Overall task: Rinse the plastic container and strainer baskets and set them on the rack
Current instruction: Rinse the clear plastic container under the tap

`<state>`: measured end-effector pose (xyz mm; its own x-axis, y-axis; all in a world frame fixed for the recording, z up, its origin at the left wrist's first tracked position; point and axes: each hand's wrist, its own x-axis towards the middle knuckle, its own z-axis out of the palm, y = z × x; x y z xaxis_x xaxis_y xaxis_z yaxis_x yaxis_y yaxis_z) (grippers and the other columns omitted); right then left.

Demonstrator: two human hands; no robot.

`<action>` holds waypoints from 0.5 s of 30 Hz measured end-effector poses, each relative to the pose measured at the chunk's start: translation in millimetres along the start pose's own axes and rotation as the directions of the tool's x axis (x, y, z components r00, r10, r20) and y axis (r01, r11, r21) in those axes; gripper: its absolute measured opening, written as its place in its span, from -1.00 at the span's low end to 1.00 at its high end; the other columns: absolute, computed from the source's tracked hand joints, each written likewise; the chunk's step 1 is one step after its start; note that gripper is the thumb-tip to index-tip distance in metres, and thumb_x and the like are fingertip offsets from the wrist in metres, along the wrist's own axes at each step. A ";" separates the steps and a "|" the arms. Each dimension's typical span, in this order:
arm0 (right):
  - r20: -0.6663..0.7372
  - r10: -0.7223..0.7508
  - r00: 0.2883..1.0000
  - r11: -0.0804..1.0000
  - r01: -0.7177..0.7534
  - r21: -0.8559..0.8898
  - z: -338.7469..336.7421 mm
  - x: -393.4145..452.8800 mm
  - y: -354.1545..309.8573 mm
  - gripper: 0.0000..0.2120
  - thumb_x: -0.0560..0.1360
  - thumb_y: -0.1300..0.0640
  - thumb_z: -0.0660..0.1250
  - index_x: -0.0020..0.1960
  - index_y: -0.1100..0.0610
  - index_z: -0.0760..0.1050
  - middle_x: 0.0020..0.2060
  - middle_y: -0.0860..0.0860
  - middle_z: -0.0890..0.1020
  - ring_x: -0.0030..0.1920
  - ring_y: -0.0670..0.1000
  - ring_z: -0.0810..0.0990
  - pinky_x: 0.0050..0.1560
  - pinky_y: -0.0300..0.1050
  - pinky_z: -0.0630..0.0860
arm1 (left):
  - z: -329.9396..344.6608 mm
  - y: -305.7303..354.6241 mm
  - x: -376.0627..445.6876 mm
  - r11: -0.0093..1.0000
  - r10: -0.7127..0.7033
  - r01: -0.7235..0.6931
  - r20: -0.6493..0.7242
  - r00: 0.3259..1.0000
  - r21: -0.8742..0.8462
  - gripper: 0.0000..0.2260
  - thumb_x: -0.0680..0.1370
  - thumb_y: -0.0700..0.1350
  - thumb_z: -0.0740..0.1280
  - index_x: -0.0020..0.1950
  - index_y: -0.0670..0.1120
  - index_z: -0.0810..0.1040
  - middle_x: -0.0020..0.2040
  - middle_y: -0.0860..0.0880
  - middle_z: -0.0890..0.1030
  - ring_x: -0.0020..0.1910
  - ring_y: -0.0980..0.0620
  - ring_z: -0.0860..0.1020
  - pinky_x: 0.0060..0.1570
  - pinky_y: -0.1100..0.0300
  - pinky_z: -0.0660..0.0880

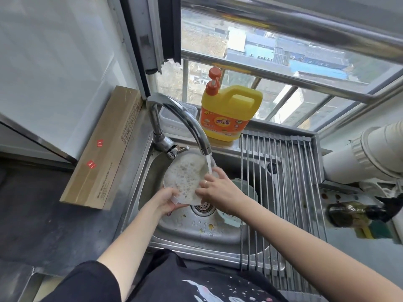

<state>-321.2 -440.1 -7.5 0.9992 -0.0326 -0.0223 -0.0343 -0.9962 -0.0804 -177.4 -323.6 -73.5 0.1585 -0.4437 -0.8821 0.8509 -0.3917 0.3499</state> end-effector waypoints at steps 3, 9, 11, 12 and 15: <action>0.009 0.141 0.990 0.989 -0.142 0.040 -5.9 -4.0 7.7 -0.71 0.35 -0.21 0.41 -0.03 -0.07 0.61 0.15 -0.04 0.60 0.29 0.03 0.49 0.45 0.20 -0.10 | 7.6 -6.5 -6.3 0.996 -0.024 0.021 -0.033 0.999 -0.088 -0.58 0.56 -0.46 -0.03 0.41 -0.29 0.27 0.24 -0.30 0.46 0.38 -0.32 0.33 0.25 -0.29 0.34; 0.432 0.653 0.622 0.059 -0.610 0.790 -7.8 -5.0 2.6 -0.38 0.55 -0.08 0.26 0.51 -0.16 0.04 0.52 -0.05 0.09 0.46 0.21 0.24 0.37 0.28 0.30 | 22.7 -28.9 -1.5 0.979 0.003 -0.027 -0.115 0.993 -0.204 -0.53 0.54 -0.52 -0.01 0.44 -0.30 0.29 0.19 -0.29 0.51 0.14 -0.26 0.50 0.11 -0.07 0.48; 0.501 0.667 0.552 -0.032 -0.650 0.759 -1.9 0.5 2.6 -0.26 0.57 0.13 0.25 0.54 -0.15 -0.14 0.42 0.01 0.29 0.04 0.15 0.59 -0.13 0.00 0.62 | 18.9 -32.4 2.0 0.970 0.035 -0.065 -0.128 0.991 -0.235 -0.61 0.53 -0.54 0.01 0.29 -0.34 0.40 0.25 -0.32 0.47 0.13 -0.26 0.49 0.17 -0.12 0.43; 0.485 0.696 0.529 -0.001 -0.675 0.738 1.1 4.6 3.2 -0.30 0.57 0.21 0.21 0.55 -0.12 -0.09 0.40 0.06 0.36 -0.06 0.11 0.61 -0.24 -0.12 0.58 | 16.0 -33.1 2.6 0.963 0.053 -0.085 -0.132 0.990 -0.256 -0.64 0.52 -0.55 0.02 0.20 -0.33 0.44 0.33 -0.32 0.42 0.20 -0.29 0.46 0.22 -0.15 0.38; 0.325 0.765 0.556 0.248 -0.720 0.648 6.6 19.0 0.0 -0.47 0.55 0.27 0.11 0.47 -0.08 0.24 0.27 0.08 0.53 0.11 0.14 0.58 -0.05 -0.07 0.52 | 10.5 -31.9 -4.0 0.955 0.074 -0.115 -0.154 0.985 -0.274 -0.55 0.54 -0.54 0.01 0.38 -0.29 0.34 0.41 -0.29 0.36 0.29 -0.30 0.41 0.26 -0.24 0.29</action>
<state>-302.3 -440.2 -14.5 0.5231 -0.7539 -0.3975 -0.7407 -0.1714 -0.6496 -210.4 -317.8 -77.8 0.2963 -0.3419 -0.8918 0.9316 -0.1025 0.3488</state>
